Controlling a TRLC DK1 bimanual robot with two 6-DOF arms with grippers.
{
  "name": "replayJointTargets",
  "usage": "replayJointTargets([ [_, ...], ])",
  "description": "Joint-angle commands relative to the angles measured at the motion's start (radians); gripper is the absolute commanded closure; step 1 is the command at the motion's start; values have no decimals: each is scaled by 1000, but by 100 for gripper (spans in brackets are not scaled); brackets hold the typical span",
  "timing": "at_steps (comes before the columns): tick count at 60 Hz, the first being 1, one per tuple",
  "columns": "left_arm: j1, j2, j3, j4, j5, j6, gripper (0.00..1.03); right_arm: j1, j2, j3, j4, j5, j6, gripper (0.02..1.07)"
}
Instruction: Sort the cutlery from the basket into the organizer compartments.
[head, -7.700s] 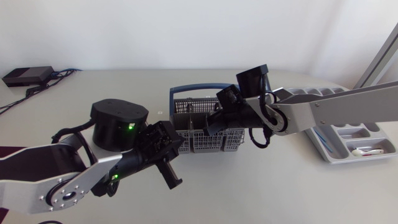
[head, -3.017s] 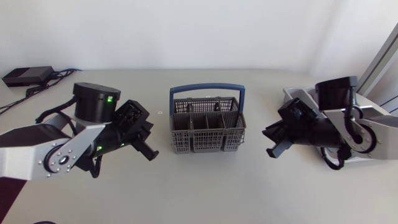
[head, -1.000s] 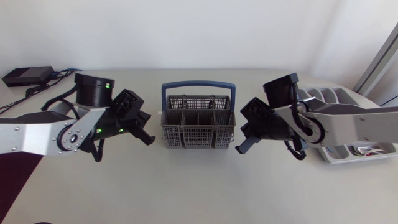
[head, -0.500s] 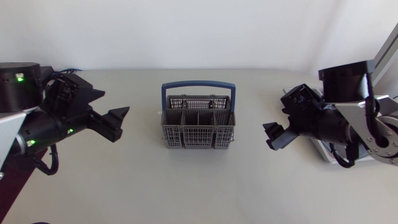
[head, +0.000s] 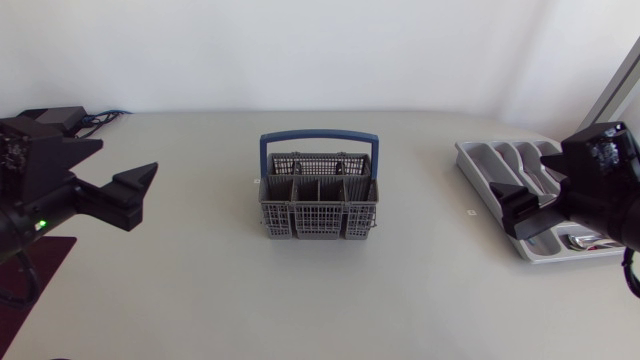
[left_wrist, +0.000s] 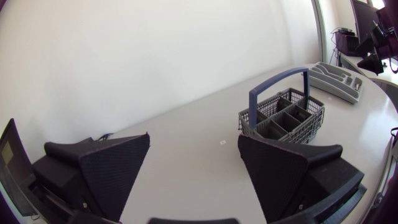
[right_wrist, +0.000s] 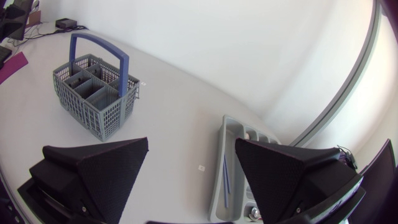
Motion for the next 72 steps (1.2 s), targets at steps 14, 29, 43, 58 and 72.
replayJointTargets([
  [14, -2, -200, -62, -61, -50, 1, 4, -44, -155, -93, -25, 52, 52, 6],
  [29, 47, -323, -193, -9, -22, -82, 4, -71, -289, -205, 52, 52, 133, 6],
  [43, 96, -433, -319, 41, 4, -162, 4, -79, -414, -330, 132, 31, 217, 6],
  [58, 146, -546, -447, 92, 31, -244, 4, -86, -542, -457, 213, 11, 302, 6],
  [72, 192, -649, -564, 138, 55, -318, 4, -93, -664, -577, 290, -9, 384, 6],
])
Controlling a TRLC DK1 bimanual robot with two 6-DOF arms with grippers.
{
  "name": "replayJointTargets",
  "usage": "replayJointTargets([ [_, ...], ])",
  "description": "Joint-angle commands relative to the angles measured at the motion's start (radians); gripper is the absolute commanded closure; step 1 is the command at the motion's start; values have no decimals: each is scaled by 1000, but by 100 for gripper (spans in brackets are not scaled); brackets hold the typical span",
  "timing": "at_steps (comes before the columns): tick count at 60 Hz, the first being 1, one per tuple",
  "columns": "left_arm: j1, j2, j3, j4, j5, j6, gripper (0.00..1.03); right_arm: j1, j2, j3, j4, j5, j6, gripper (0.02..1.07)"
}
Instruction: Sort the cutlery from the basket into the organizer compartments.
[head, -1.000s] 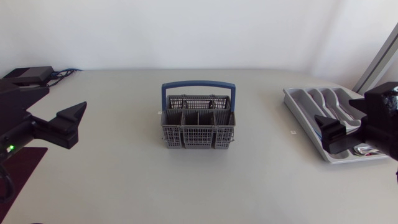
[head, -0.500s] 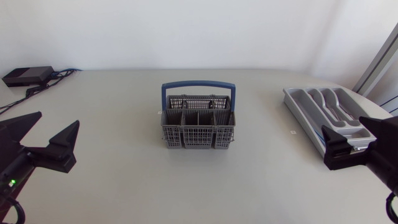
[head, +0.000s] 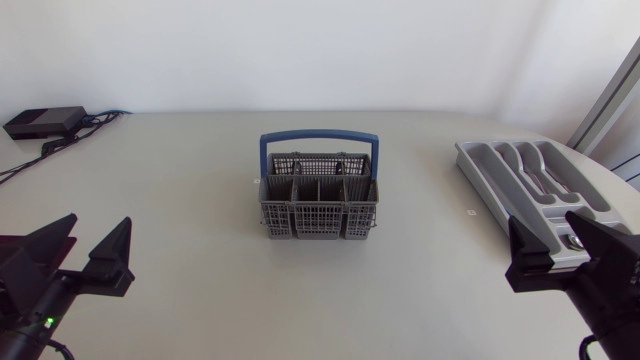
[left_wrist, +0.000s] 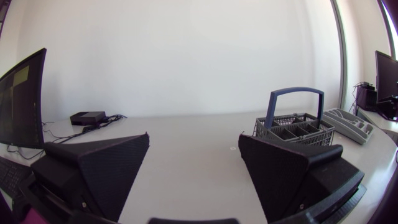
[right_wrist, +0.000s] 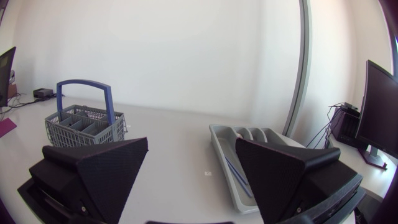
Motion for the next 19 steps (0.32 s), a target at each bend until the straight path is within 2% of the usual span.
replayJointTargets([
  [1, 17, -30, -46, 21, 11, -51, 4, -8, -46, -60, 35, -9, 62, 6],
  [19, 17, -30, -46, 21, 11, -51, 4, -10, -83, -97, 59, -15, 86, 6],
])
